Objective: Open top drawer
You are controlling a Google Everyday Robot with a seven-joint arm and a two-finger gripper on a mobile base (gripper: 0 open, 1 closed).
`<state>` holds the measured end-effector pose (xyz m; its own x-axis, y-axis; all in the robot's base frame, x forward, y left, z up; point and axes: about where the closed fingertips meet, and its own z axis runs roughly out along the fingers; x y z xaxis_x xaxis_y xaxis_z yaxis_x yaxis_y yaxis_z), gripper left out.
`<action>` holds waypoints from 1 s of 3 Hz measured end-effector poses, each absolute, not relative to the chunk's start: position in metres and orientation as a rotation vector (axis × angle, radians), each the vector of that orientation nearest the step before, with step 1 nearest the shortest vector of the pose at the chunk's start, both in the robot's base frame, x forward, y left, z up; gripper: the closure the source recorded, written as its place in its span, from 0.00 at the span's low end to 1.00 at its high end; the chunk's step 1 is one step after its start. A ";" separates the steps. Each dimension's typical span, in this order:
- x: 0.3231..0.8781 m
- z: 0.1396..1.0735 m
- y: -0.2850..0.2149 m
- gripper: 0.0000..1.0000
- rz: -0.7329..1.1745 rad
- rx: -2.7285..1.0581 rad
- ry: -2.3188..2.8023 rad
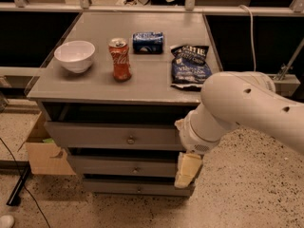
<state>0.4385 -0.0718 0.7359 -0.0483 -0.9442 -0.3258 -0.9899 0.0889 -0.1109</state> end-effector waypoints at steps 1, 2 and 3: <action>0.446 0.729 -0.064 0.00 0.223 -1.907 2.048; 0.468 0.711 -0.053 0.00 0.270 -1.901 2.029; 0.469 0.710 -0.053 0.00 0.273 -1.900 2.030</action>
Offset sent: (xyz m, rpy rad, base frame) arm 0.0310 0.0234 -0.0302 0.0670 0.0122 0.0110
